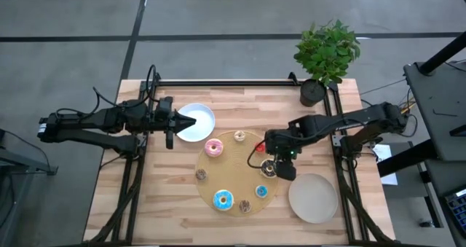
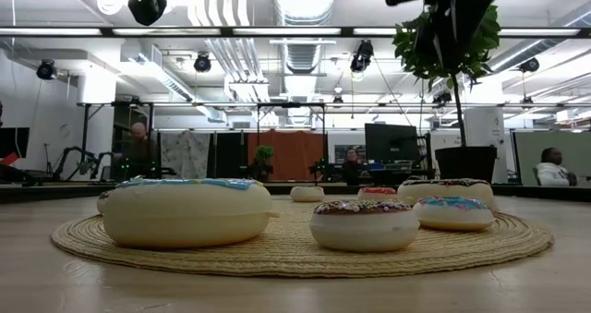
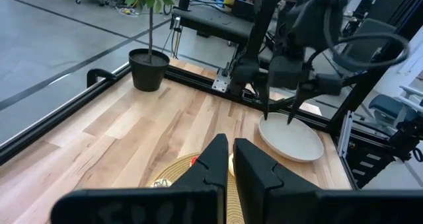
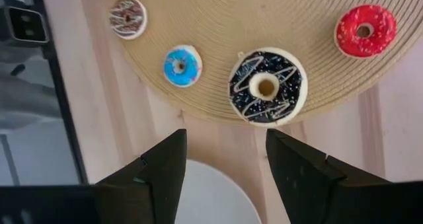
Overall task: Pick & Place donuts
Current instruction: Put the large black donut into the gray plate
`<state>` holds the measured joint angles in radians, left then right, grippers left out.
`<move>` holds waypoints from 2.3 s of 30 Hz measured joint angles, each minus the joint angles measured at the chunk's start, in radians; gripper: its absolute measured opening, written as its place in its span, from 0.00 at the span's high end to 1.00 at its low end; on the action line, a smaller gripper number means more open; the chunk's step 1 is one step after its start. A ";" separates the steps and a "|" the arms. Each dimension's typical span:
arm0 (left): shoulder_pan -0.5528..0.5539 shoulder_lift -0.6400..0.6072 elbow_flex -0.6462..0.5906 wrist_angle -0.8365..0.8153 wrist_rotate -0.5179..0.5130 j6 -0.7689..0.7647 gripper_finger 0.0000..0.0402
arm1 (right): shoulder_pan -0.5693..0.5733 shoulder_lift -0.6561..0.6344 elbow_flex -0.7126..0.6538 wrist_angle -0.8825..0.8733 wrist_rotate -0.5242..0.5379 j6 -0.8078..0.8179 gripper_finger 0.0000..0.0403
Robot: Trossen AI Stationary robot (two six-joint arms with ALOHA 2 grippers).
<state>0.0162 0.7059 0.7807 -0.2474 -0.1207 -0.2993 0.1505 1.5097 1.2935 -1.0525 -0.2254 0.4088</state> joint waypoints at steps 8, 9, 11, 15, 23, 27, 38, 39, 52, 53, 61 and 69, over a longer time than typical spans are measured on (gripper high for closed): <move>0.000 0.000 0.000 0.000 0.000 0.000 1.00 | 0.000 0.000 -0.073 0.074 0.080 -0.008 0.51; 0.000 0.000 0.000 0.000 0.000 0.000 1.00 | 0.000 0.000 -0.077 0.074 0.101 -0.008 0.51; 0.000 0.000 0.000 0.000 0.000 0.000 1.00 | 0.000 0.000 -0.085 0.075 0.124 -0.009 0.51; 0.000 0.000 0.000 0.000 0.000 0.000 1.00 | 0.000 0.000 -0.086 0.082 0.124 -0.008 0.51; 0.000 0.000 0.000 0.000 0.000 0.000 1.00 | 0.000 0.000 -0.087 0.098 0.123 -0.011 0.50; 0.000 0.000 0.000 -0.001 0.001 0.000 1.00 | 0.000 0.000 -0.089 0.092 0.123 0.026 0.44; 0.000 0.000 0.000 -0.002 0.004 0.000 1.00 | -0.014 0.000 -0.159 0.095 0.150 0.128 0.19; 0.000 0.000 0.000 -0.003 0.005 0.000 1.00 | -0.014 0.000 -0.165 0.096 0.150 0.107 0.17; 0.000 0.000 0.000 -0.028 0.005 0.000 1.00 | -0.013 0.000 -0.223 0.170 0.150 0.006 0.11; 0.000 0.000 0.000 -0.030 0.005 0.000 1.00 | -0.013 0.000 -0.222 0.170 0.150 0.005 0.11; 0.000 0.000 0.000 -0.033 0.005 0.000 1.00 | -0.028 0.035 -0.216 0.211 0.149 -0.028 0.11; 0.000 0.000 0.000 -0.033 0.006 0.000 1.00 | -0.037 0.185 -0.143 0.192 0.147 -0.096 0.11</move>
<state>0.0161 0.7063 0.7807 -0.2808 -0.1148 -0.2989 0.1131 1.6945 1.1510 -0.8607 -0.0783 0.3125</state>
